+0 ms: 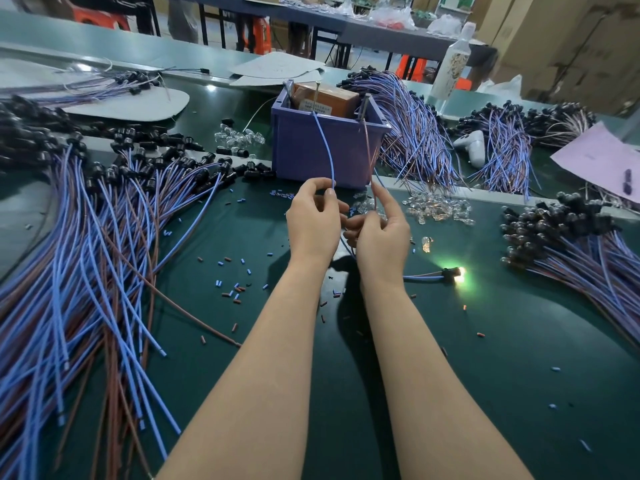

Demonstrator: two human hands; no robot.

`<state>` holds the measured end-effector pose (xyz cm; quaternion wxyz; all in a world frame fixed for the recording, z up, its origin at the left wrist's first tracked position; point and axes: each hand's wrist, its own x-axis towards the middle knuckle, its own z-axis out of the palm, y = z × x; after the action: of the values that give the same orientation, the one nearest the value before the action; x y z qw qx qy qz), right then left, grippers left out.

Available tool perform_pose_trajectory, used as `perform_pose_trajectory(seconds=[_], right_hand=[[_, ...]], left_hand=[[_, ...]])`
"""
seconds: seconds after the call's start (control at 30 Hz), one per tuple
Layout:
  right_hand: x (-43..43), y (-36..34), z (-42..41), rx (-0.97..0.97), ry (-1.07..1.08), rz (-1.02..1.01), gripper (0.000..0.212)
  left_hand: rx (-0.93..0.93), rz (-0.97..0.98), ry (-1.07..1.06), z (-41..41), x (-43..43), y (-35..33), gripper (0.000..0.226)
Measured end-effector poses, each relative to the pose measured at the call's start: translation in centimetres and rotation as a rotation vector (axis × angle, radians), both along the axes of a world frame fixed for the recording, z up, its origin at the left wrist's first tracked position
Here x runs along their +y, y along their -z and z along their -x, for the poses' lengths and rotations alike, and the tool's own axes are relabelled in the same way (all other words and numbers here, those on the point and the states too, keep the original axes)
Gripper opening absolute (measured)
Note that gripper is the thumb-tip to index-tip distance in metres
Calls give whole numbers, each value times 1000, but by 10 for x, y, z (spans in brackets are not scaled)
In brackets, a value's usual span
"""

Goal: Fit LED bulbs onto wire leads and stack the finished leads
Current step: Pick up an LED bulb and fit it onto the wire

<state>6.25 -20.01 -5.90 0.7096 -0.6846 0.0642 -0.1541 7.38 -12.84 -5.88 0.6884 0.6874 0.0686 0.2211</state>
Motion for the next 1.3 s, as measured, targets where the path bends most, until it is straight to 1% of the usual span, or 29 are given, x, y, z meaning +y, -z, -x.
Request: perform_pose_trajectory(seconds=[0.27, 0.37, 0.43, 0.5, 0.57, 0.67, 0.73, 0.77, 0.83, 0.87, 0.9, 0.93, 0.97, 1.0, 1.03, 1.07, 1.1, 1.13, 1.17, 1.2, 1.23, 1.27, 1.3], right_hand=[[0, 0, 0, -3, -2, 19, 47], [0, -4, 2, 5, -2, 62, 41], [-1, -10, 6, -11, -22, 211, 31], [-5, -21, 10, -32, -59, 376, 22], [-14, -37, 14, -62, -115, 468, 14], [-31, -63, 22, -134, -220, 665, 16], [-44, -76, 28, -167, -236, 802, 12], [-50, -81, 29, -173, -212, 855, 12], [-64, -89, 31, -195, -108, 950, 24], [-71, -92, 33, -206, -39, 984, 24], [-80, -94, 34, -225, 42, 975, 23], [-89, -95, 35, -266, 129, 875, 23], [-99, -96, 37, -316, 213, 705, 25], [-110, -97, 40, -355, 295, 515, 28], [-121, -99, 44, -370, 371, 347, 30], [-132, -101, 47, -374, 429, 191, 31], [-143, -103, 50, -377, 461, 26, 32], [-153, -103, 53, -383, 464, -144, 34], [-164, -102, 56, -385, 456, -292, 34], [-174, -99, 59, -381, 456, -395, 33], [-185, -95, 63, -364, 468, -452, 32], [-194, -88, 66, -332, 495, -473, 31], [-204, -80, 70, -288, 537, -467, 33]], left_hand=[[14, -5, -3, 1, -2, -1, 11], [19, -27, 1, 3, -1, -5, 11], [18, -92, 41, 4, 0, -12, 13], [9, -119, 106, 6, -1, -22, 16], [-24, -146, 136, 9, -2, -34, 16], [-137, -167, 140, 15, -9, -59, 13], [-218, -196, 196, 19, -19, -82, 13], [-245, -236, 245, 22, -26, -93, 14], [-258, -391, 293, 27, -47, -109, 18], [-255, -479, 277, 29, -59, -114, 20], [-262, -542, 237, 32, -70, -117, 22], [-273, -561, 182, 36, -79, -118, 23], [-271, -538, 130, 40, -88, -117, 22], [-237, -511, 101, 43, -96, -113, 25], [-156, -492, 126, 44, -105, -107, 35], [-36, -465, 234, 46, -117, -101, 47], [100, -385, 402, 48, -131, -94, 56], [231, -237, 580, 49, -147, -88, 63], [330, -36, 726, 49, -163, -83, 63], [379, 196, 814, 48, -179, -80, 58], [379, 417, 846, 46, -194, -78, 50], [342, 589, 843, 41, -207, -78, 43], [290, 683, 825, 35, -219, -76, 39]])
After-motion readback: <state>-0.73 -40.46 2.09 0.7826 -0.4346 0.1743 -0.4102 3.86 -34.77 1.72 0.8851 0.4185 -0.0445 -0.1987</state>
